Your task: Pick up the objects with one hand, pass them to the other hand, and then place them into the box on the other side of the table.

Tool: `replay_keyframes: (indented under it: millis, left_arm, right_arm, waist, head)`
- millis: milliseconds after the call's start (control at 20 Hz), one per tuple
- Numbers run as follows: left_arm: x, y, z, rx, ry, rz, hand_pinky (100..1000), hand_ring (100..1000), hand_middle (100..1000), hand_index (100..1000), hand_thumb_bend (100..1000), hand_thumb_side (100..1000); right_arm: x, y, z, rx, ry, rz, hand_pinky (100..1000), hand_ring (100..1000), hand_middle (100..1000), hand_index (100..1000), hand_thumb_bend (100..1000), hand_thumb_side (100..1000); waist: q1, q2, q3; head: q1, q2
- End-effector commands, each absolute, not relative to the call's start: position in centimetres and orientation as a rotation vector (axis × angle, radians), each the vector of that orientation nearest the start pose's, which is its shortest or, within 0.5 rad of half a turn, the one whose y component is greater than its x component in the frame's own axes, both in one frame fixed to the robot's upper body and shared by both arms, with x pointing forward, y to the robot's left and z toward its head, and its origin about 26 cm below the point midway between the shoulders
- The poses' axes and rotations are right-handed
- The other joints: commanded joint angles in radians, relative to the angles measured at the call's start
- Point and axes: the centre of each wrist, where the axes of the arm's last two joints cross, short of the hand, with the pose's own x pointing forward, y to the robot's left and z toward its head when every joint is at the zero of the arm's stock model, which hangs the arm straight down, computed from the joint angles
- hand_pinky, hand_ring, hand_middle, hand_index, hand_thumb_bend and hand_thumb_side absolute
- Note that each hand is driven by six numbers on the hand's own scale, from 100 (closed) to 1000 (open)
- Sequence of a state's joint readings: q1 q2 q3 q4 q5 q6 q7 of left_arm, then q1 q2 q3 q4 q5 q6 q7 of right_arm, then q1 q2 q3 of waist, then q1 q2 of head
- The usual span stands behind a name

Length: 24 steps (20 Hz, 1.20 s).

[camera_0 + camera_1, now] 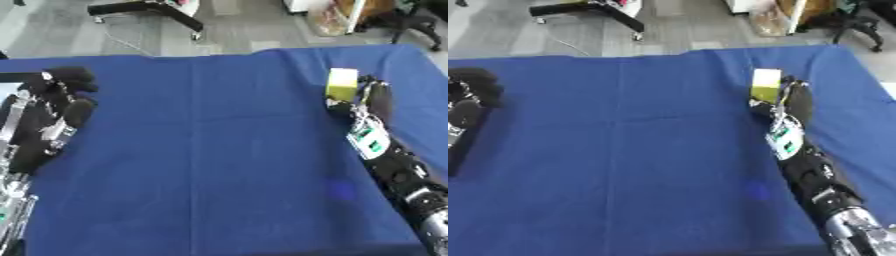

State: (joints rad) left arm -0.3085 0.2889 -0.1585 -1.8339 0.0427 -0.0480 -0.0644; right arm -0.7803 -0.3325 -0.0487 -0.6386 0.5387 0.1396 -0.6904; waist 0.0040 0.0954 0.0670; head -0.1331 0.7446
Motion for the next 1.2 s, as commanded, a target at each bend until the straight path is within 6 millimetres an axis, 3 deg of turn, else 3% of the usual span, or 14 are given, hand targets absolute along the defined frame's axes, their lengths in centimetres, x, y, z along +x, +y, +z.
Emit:
replay_keyframes:
  millis: [50,450,700,1200]
  left_arm:
    - [32.1,22.3,15.5,-0.071,-2.135,-0.514,618,683,657,750,642,575]
    - [32.2,22.3,15.3,-0.073,-2.127,-0.514,618,681,654,750,640,579]
    - [32.2,22.3,15.2,-0.075,-2.124,-0.510,617,679,652,750,636,580]
    - [32.3,22.3,15.2,-0.075,-2.121,-0.502,614,678,650,750,629,582]
  right_arm:
    - [45.7,-32.3,5.8,-1.286,-1.429,0.112,454,493,428,588,592,204]
    - [45.6,-32.2,6.2,-1.278,-1.483,0.085,442,476,392,544,574,190]
    - [45.6,-32.2,6.6,-1.277,-1.518,0.074,424,455,348,494,509,100]
    - [45.6,-32.1,7.1,-1.271,-1.561,0.077,419,435,296,429,444,100]
  waist:
    - [0.000,-0.010,0.000]
    - [-0.004,-0.013,-0.003]
    - [-0.005,-0.014,-0.005]
    - [-0.005,-0.016,-0.009]
  head:
    - [0.001,-0.008]
    - [0.006,-0.007]
    - [0.009,-0.006]
    - [0.015,-0.004]
